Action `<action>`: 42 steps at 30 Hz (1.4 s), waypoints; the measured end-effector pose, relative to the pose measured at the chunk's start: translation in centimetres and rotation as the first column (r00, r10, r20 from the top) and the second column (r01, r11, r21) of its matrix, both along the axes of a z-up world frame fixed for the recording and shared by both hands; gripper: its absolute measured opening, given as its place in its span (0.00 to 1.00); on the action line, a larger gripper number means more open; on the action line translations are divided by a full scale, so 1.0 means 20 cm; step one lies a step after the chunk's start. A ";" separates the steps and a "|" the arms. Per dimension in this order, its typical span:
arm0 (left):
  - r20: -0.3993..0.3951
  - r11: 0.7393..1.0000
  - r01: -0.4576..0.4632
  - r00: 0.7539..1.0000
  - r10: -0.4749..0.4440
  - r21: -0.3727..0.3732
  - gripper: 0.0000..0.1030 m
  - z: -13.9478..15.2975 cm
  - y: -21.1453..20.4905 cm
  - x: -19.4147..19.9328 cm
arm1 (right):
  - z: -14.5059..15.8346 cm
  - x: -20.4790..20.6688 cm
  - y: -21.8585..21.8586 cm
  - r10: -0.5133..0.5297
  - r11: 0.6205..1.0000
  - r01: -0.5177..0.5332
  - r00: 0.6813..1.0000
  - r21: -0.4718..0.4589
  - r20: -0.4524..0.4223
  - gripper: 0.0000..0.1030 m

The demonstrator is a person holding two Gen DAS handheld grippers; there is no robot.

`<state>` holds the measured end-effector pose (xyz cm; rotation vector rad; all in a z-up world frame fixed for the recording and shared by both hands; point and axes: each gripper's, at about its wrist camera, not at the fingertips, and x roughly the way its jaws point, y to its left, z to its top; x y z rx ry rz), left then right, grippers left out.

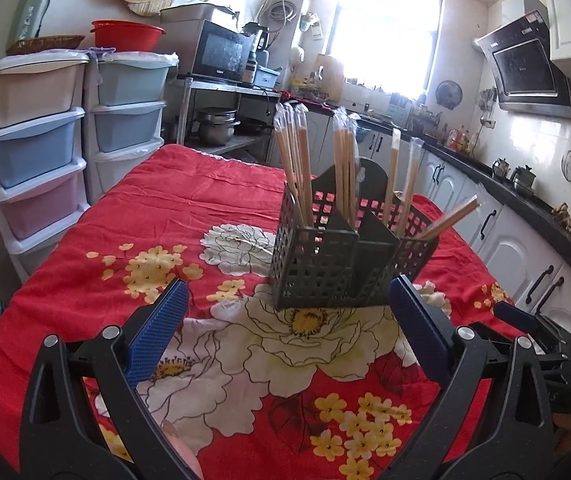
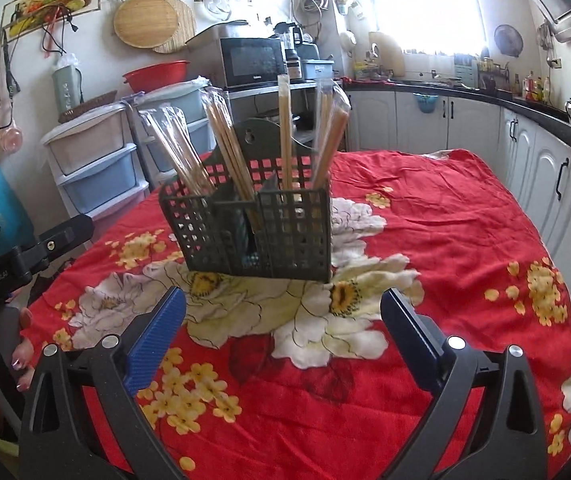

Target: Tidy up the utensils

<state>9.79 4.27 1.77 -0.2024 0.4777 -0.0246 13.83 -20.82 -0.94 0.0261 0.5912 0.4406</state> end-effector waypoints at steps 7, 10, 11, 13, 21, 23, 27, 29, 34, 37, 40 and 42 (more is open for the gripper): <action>0.037 0.999 0.026 0.999 -0.027 0.029 0.90 -0.06 -0.06 -0.06 | -0.02 -0.04 -0.04 -0.056 0.998 0.056 0.997 0.016 0.048 0.94; 0.068 0.999 0.031 0.997 -0.034 0.042 0.90 -0.07 -0.08 -0.09 | -0.02 -0.07 -0.06 -0.075 0.997 0.073 0.993 0.018 0.095 0.94; 0.075 0.999 0.028 0.997 -0.031 0.045 0.90 -0.07 -0.09 -0.09 | -0.02 -0.09 -0.07 -0.085 0.996 0.082 0.990 0.029 0.114 0.94; 0.088 0.999 0.022 0.996 -0.027 0.050 0.90 -0.07 -0.10 -0.11 | -0.02 -0.12 -0.08 -0.098 0.995 0.093 0.986 0.048 0.134 0.94; 0.146 0.999 0.008 0.989 -0.016 0.050 0.90 -0.10 -0.13 -0.18 | -0.02 -0.28 -0.07 -0.091 0.996 0.082 0.960 0.048 0.265 0.94; 0.161 0.998 0.014 0.987 -0.023 0.054 0.90 -0.11 -0.14 -0.20 | -0.03 -0.32 -0.06 -0.097 0.995 0.087 0.953 0.047 0.288 0.94; 0.175 0.998 0.017 0.984 -0.029 0.068 0.90 -0.12 -0.16 -0.21 | -0.03 -0.35 -0.07 -0.116 0.993 0.101 0.941 0.061 0.317 0.94; 0.179 0.998 0.010 0.984 -0.023 0.070 0.90 -0.13 -0.16 -0.21 | -0.03 -0.35 -0.07 -0.120 0.992 0.105 0.942 0.063 0.312 0.94; 0.184 0.998 0.008 0.983 -0.020 0.067 0.90 -0.13 -0.16 -0.22 | -0.04 -0.34 -0.08 -0.126 0.991 0.109 0.944 0.073 0.304 0.94; 0.183 0.998 0.007 0.983 -0.019 0.066 0.90 -0.13 -0.16 -0.22 | -0.04 -0.34 -0.08 -0.128 0.991 0.111 0.943 0.072 0.307 0.94; 0.186 0.998 0.007 0.982 -0.019 0.061 0.90 -0.12 -0.16 -0.22 | -0.04 -0.35 -0.08 -0.129 0.991 0.111 0.942 0.075 0.310 0.94; 0.185 0.998 0.006 0.983 -0.017 0.061 0.90 -0.13 -0.16 -0.22 | -0.04 -0.35 -0.08 -0.132 0.991 0.114 0.942 0.076 0.309 0.94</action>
